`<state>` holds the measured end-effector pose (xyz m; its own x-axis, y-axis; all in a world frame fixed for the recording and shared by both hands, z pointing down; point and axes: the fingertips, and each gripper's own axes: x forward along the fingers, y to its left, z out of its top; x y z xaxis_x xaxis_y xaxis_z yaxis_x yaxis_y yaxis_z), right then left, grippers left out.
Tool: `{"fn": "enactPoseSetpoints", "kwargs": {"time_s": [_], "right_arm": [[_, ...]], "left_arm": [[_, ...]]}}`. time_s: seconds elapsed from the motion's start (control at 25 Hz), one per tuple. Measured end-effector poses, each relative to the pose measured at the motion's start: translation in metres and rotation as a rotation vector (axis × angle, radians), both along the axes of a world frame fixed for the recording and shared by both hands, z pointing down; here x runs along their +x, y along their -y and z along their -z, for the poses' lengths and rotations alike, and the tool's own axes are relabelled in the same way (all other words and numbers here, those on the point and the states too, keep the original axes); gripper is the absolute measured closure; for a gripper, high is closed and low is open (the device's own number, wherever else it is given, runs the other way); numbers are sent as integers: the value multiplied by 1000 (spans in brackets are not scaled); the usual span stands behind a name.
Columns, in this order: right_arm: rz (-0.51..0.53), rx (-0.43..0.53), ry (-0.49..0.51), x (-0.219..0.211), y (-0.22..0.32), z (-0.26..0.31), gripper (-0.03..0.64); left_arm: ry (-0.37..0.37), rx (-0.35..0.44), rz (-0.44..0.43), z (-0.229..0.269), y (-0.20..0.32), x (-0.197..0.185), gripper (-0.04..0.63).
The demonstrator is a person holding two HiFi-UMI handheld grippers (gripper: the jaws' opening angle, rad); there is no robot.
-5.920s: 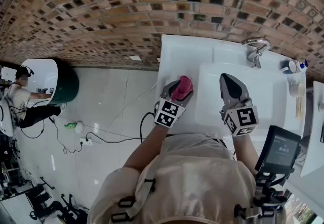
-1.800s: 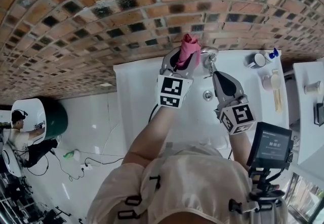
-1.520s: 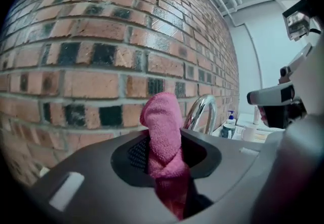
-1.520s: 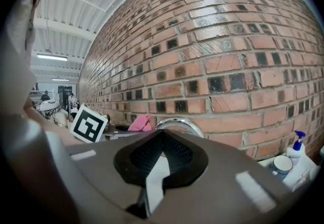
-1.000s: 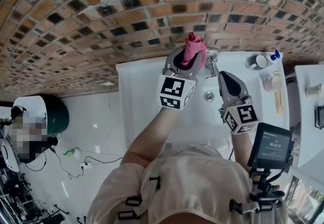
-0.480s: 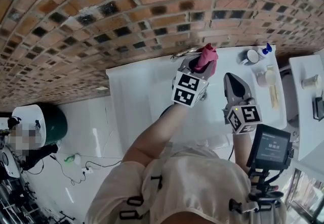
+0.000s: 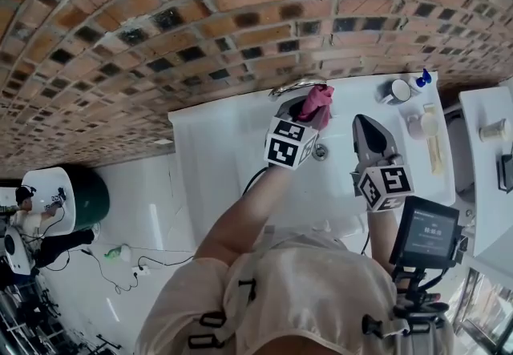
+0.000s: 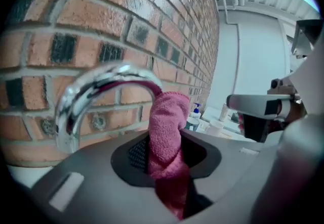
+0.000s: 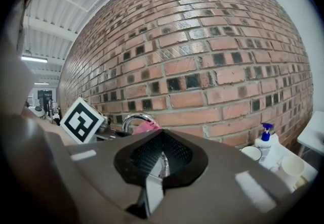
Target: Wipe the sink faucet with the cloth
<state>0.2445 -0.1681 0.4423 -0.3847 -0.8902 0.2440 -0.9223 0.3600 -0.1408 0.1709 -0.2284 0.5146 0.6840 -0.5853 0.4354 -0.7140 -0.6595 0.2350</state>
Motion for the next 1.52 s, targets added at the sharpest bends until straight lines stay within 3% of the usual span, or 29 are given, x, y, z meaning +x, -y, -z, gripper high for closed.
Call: {"fn": "enactPoseSetpoints", "kwargs": {"time_s": [0.2,0.32,0.68,0.96,1.12,1.28,1.52], "right_arm": [[6,14,5,-4,0,7,626],[18,9,2,-9,-3,5,626],[5,-16,-9,-5,-7,-2,626],[-36,-43,-15,16,-4,-15,626],[-36,-36,-15,15,0,-16,626],[-7,-18,-9,0,3,-8,626],[31,2,-23,-21,-8,8,626]], "left_arm": [[-147,142,77,79,-4,-17,479],[-162,156,116,88,1,-33,479],[-88,58,16,33,9,8,480],[-13,-60,19,-28,17,8,480],[-15,-82,19,-35,13,11,480],[-97,-27,5,2,-1,13,479],[-213,128,6,81,-35,-6,479]]}}
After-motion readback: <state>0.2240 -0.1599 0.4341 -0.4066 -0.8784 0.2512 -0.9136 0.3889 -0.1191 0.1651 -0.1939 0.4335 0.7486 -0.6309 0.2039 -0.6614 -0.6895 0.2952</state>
